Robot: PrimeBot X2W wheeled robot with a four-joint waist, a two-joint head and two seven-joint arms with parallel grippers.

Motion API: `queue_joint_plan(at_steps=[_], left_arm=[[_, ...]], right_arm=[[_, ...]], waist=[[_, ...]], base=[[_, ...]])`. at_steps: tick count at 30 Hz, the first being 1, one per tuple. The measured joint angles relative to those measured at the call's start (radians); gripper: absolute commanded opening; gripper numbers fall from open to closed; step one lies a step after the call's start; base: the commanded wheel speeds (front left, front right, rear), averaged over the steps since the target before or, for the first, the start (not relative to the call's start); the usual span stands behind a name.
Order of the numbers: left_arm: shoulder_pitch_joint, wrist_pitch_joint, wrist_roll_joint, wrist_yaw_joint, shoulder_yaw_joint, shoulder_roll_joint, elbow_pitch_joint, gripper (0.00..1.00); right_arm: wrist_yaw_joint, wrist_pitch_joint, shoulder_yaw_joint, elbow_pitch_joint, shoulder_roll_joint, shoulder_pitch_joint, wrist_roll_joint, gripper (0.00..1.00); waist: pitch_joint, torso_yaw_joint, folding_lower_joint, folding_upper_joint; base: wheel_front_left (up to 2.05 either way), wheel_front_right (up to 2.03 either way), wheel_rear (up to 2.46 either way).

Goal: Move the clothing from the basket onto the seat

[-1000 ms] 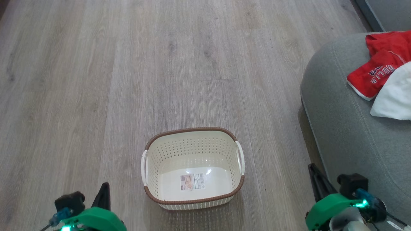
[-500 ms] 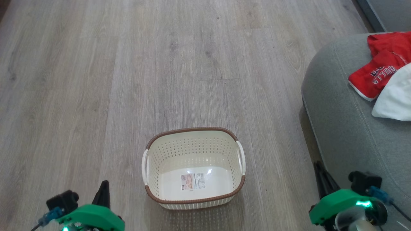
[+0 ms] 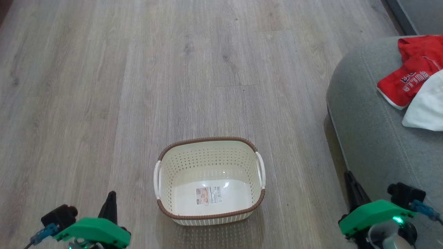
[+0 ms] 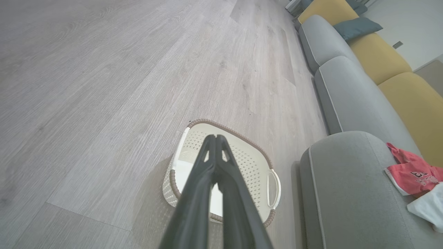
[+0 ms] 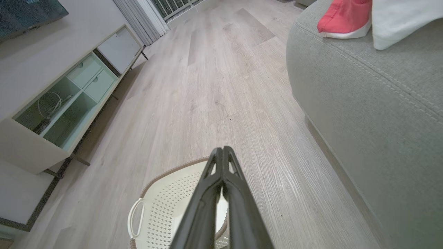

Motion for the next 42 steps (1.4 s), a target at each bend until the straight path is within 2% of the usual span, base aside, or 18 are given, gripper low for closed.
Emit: queue_joint_plan(at_steps=[42], left_arm=[[-0.018,0.123,-0.435,-0.048,0.055,-0.017,-0.077,0.00]], right_arm=[[0.000,0.119,-0.053,-0.067,0.005,-0.006,0.539,0.00]], waist=[[0.002,0.016,0.0000,0.0000]], base=[[0.00,0.00,0.00]])
